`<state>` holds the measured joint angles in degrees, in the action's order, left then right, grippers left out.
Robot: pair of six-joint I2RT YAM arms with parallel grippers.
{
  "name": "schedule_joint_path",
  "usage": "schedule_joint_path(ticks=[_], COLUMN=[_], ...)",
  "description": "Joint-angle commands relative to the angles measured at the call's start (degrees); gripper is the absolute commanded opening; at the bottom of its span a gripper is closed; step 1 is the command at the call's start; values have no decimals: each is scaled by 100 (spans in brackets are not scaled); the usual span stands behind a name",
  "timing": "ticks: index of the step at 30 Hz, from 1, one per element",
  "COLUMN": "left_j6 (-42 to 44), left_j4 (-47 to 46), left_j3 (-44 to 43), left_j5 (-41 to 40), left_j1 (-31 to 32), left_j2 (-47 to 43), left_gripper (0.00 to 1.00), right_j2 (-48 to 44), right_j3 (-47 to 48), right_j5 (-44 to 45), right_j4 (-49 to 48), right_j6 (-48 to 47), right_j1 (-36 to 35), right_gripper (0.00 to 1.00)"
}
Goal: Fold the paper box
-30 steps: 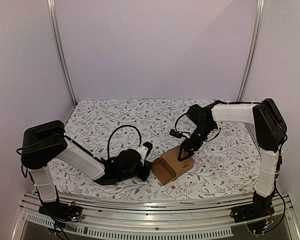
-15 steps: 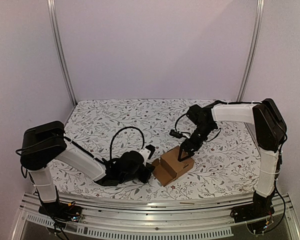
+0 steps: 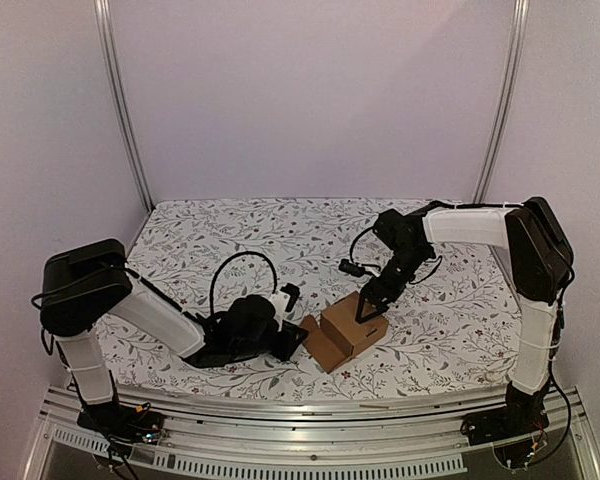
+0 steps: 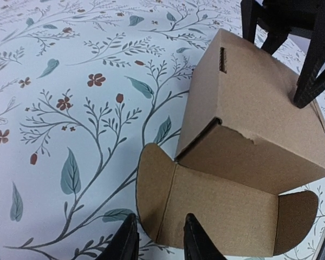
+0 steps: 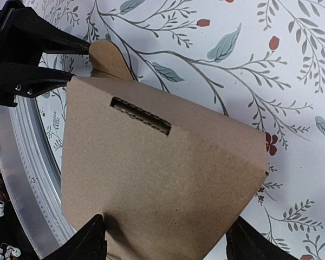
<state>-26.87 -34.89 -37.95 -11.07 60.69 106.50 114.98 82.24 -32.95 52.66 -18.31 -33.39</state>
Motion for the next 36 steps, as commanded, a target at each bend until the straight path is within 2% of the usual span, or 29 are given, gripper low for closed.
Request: schedule_joint_path(ticks=[1,10,15,19,24,31,36], left_j6=[-156,-300,-337,-304,-313,-415,-461], left_j4=[-236,-384,-428,-326,-284,-270,-307], left_j3=[12,-31,116,130,-55,-188,-135], left_j5=[357,545,465,371,462,525,498], left_j1=[-195,-277,-274,-283,-303,-318,-327], left_j2=[141,351,124,66,241,385,376], left_gripper=[28,24,29,31,30,29,27], right_j2=[-133,-912,-1438,-2386,-3119,-2839,-2594], right_j3=[70,121,-168,-1133,-2264,-2725,-2811], right_j5=[420,874,894,1394,2826,4087,4445], right_j4=[44,498,676,-106,-1483,-2436,-2829], right_j6=[-178,-746,-1349,-1997,-2548,-2558,-2270], right_j1=[-50,-49,-99,-616,-1853,-2683,-2847], right_gripper=[75,84,86,90,92,93,93])
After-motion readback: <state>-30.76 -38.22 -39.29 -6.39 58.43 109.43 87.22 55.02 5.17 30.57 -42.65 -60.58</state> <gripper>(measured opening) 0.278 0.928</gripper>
